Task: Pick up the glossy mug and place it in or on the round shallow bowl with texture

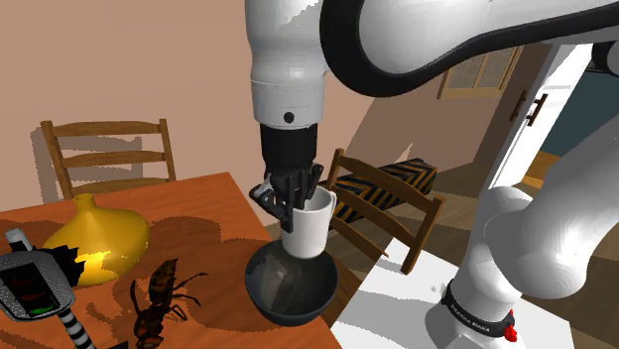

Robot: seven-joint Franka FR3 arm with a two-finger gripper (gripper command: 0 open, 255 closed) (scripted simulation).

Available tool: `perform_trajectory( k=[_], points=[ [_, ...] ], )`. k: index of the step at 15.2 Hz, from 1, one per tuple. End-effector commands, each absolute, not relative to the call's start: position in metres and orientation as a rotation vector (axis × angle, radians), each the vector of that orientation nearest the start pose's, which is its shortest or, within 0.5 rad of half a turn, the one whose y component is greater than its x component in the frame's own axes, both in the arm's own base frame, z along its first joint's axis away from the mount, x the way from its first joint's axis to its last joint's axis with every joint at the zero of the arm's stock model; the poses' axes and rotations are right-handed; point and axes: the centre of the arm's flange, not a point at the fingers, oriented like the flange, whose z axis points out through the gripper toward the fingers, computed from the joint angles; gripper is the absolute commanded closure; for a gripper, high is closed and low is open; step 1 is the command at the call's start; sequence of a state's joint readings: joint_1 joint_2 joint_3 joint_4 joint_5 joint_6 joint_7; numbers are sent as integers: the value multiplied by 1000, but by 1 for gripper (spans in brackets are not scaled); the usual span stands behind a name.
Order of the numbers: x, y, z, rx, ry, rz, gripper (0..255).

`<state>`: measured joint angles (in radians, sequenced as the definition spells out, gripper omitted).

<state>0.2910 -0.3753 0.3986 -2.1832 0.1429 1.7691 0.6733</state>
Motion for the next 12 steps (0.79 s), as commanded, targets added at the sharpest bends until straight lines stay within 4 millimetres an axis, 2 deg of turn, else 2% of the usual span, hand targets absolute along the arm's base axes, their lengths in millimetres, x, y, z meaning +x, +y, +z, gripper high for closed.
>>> perform_trajectory(
  k=[1,12],
  points=[
    [323,304,511,-3181,74,75,255],
    [323,304,452,-3181,74,75,255]
  ],
)
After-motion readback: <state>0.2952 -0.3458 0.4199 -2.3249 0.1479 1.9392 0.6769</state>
